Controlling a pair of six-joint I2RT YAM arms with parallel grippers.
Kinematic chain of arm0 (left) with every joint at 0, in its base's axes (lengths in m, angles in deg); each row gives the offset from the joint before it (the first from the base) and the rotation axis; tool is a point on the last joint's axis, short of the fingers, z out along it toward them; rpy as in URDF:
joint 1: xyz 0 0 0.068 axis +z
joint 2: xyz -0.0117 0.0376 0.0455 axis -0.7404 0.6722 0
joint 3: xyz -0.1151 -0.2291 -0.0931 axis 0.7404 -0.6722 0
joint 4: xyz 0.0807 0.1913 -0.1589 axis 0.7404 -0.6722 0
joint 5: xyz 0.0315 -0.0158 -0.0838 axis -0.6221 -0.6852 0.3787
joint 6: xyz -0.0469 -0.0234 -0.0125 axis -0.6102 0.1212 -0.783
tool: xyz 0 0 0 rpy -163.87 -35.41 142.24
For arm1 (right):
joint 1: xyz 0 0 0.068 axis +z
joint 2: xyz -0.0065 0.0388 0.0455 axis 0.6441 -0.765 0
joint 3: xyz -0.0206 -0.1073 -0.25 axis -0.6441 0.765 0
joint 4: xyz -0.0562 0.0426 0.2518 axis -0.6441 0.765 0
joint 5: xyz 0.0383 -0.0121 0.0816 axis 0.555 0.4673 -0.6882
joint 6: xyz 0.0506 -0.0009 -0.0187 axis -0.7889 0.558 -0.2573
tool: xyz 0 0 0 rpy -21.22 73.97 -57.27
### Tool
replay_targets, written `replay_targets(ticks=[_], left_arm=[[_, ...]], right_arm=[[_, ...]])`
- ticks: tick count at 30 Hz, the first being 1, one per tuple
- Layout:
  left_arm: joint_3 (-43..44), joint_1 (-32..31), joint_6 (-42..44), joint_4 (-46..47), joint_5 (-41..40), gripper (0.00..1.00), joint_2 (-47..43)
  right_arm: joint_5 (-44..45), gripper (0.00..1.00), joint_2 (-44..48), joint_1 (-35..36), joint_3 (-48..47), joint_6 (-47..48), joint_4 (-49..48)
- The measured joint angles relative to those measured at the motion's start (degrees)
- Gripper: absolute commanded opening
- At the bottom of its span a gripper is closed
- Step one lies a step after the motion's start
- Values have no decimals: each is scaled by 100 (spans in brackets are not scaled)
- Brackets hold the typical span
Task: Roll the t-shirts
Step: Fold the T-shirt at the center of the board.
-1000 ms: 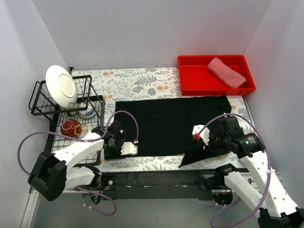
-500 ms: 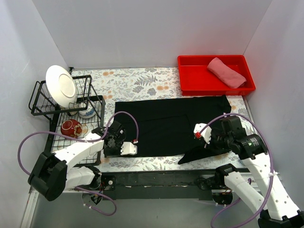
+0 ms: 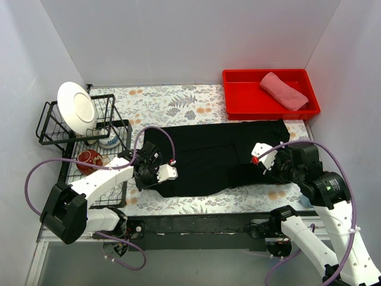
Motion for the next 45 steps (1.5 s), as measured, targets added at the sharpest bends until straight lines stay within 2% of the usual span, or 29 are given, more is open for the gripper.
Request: replay_targets(ticks=[5, 14, 21, 26, 36, 45], left_arm=[[144, 157, -372, -28, -13, 0, 0], [280, 1032, -682, -39, -26, 0, -31], [538, 1478, -872, -42, 175, 0, 57], [992, 1812, -1080, 118, 494, 0, 345], [1327, 1895, -1128, 382, 529, 0, 1036], [1650, 1961, -1270, 636, 396, 0, 1399]], right_arm=[[326, 1, 179, 0, 190, -22, -57], [931, 1, 343, -44, 538, -229, -332], [1058, 1, -31, -442, 557, -560, -879], [1049, 1, -367, -804, 557, -638, -1419], [592, 1, -1075, -1727, 516, -516, -2308], [96, 1, -1508, -1921, 319, -358, -2865]])
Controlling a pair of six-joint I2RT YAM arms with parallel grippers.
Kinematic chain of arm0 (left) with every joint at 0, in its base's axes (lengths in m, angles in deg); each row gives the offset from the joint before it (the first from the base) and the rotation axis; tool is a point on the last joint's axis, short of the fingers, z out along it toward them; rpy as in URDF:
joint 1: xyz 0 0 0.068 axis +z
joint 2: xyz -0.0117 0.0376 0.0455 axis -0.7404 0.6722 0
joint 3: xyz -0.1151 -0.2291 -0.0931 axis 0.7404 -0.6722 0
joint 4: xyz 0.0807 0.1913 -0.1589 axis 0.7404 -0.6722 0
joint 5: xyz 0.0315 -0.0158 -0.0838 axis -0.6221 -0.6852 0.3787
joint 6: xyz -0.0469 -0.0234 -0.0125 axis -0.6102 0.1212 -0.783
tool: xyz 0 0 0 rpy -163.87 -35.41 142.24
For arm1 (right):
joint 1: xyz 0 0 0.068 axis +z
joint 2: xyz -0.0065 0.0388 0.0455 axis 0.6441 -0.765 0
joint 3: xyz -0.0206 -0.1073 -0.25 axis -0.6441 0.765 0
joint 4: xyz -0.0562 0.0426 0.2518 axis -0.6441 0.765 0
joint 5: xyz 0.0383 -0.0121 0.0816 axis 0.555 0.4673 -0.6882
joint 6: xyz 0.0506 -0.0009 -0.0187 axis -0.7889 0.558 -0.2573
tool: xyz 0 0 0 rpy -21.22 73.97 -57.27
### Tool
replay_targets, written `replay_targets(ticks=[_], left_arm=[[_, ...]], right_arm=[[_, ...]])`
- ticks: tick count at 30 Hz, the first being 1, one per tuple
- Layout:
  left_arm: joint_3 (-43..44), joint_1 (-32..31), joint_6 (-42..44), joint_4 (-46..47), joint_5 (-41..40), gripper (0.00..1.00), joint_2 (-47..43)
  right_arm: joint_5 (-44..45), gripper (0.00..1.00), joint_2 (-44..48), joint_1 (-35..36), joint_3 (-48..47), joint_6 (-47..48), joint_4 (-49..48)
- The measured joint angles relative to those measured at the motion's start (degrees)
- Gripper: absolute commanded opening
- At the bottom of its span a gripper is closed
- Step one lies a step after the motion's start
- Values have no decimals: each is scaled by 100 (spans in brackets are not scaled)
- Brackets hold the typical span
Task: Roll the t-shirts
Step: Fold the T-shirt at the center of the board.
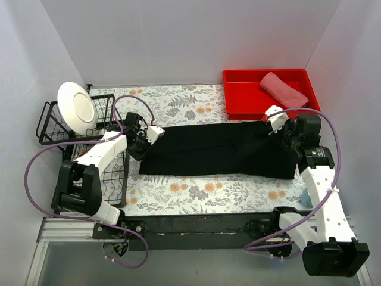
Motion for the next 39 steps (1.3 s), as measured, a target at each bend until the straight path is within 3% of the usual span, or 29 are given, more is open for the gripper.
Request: replay_targets(ticks=[22, 30, 39], left_arm=[[-2, 197, -492, 330, -586, 0, 39], [214, 214, -535, 402, -669, 0, 564], [481, 214, -584, 503, -684, 0, 929]], right_arm=[[-730, 1, -1749, -481, -411, 616, -1320], [-1001, 1, -2485, -490, -730, 686, -1473], [-997, 1, -2627, -490, -730, 761, -1617]])
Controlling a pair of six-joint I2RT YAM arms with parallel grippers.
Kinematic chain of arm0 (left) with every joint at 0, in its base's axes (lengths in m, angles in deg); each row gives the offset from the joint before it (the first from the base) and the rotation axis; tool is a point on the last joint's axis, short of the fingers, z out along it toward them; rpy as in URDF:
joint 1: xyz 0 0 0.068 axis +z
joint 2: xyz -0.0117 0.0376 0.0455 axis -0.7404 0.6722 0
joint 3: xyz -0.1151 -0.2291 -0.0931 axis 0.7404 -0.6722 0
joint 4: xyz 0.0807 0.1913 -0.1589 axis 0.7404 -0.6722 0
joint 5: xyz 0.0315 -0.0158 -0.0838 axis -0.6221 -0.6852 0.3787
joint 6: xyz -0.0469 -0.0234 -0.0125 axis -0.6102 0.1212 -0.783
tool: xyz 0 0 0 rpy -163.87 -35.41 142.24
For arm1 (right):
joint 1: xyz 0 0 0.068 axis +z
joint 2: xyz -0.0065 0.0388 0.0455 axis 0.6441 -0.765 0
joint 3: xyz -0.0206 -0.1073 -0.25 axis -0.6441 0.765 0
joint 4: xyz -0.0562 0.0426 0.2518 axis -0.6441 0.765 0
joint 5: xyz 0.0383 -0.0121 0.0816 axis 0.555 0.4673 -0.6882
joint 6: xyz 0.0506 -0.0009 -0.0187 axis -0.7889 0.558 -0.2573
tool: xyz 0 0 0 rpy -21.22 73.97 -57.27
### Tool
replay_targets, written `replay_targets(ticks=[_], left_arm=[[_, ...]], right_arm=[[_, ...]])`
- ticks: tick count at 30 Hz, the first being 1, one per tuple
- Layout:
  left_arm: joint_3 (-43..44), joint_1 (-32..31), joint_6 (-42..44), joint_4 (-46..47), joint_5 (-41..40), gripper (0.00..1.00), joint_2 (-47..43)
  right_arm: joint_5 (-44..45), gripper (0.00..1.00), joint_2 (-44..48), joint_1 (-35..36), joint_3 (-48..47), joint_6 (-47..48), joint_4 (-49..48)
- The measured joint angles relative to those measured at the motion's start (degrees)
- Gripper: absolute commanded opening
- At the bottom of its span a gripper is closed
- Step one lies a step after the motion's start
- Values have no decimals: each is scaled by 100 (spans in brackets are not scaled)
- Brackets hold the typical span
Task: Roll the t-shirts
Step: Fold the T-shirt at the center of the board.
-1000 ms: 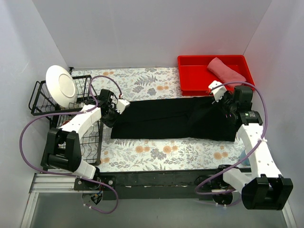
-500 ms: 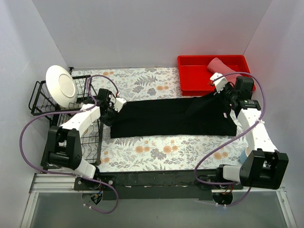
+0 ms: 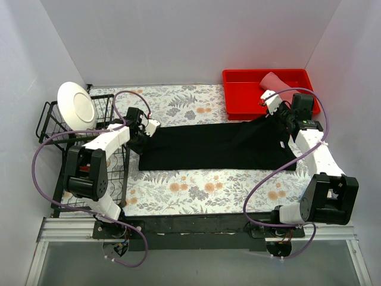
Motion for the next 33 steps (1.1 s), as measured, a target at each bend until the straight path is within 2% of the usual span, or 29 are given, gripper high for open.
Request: replay_targets(ticks=[23, 24, 25, 26, 27, 28, 31, 33], left_arm=[[321, 0, -116, 140, -74, 1, 442], [321, 0, -131, 151, -94, 4, 442], [323, 0, -151, 168, -114, 5, 442], [330, 0, -170, 175, -133, 8, 442], [343, 0, -192, 173, -160, 17, 442], [369, 0, -214, 173, -205, 21, 442], [575, 2, -328, 175, -472, 31, 442], [748, 4, -402, 175, -625, 33, 442]], right_arm=[[140, 1, -649, 0, -70, -2, -254], [175, 5, -704, 0, -79, -13, -293], [219, 17, -758, 0, -81, -33, -319], [269, 21, -820, 0, -98, -61, -317], [317, 24, -894, 2, -142, -120, -302], [363, 30, -975, 0, -210, -181, -282], [516, 41, -1051, 0, -428, -396, -247], [632, 41, -992, 0, -570, -522, -240]])
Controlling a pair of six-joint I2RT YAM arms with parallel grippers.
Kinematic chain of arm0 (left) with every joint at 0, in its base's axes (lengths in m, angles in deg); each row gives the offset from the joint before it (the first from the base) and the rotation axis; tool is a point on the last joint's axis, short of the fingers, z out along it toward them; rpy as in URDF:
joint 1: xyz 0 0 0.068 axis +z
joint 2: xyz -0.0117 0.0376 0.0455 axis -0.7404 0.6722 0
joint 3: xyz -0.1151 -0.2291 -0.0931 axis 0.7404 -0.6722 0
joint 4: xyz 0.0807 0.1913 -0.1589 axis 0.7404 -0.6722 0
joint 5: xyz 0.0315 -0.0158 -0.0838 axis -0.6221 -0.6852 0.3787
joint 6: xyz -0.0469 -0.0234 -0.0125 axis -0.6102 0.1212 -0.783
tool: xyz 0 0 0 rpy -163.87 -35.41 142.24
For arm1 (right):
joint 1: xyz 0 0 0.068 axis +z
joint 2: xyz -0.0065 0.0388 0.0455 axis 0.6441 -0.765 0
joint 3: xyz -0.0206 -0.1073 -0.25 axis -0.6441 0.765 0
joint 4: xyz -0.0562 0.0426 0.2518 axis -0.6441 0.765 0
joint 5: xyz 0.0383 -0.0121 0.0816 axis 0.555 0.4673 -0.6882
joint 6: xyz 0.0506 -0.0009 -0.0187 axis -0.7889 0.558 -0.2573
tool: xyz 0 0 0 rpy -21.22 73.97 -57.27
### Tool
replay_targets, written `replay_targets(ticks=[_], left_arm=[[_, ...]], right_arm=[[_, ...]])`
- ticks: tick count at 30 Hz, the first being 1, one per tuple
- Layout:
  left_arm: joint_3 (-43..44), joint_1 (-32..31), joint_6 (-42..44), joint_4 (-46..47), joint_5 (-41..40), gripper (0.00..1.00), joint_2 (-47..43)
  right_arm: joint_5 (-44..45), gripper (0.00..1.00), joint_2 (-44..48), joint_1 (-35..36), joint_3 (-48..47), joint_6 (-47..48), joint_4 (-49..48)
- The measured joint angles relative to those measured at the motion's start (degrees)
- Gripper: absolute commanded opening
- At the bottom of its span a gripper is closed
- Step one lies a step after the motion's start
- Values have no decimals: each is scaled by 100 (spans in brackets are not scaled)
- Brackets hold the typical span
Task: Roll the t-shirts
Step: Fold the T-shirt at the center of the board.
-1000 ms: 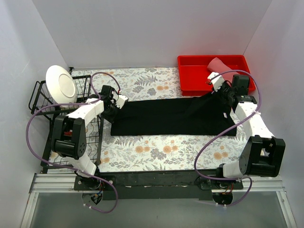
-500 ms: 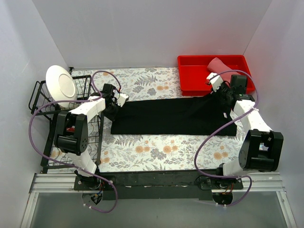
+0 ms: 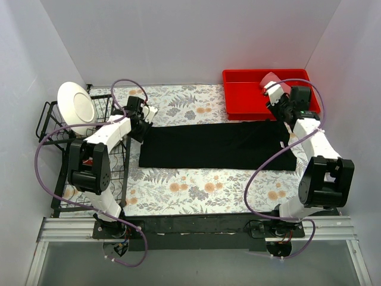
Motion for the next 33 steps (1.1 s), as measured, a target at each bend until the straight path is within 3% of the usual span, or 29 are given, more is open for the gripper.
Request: replay_targets(ticks=[7, 12, 21, 33], left_arm=[[916, 20, -122, -81, -247, 34, -70], [761, 15, -83, -446, 243, 32, -444], [-487, -199, 31, -800, 894, 26, -726], [-850, -199, 46, -332, 911, 24, -142]], right_arm=[[118, 43, 960, -48, 20, -195, 212], [-42, 42, 1320, -254, 376, 72, 896], [-236, 42, 640, -778, 704, 1019, 2723], [-179, 41, -555, -935, 516, 1169, 3086]])
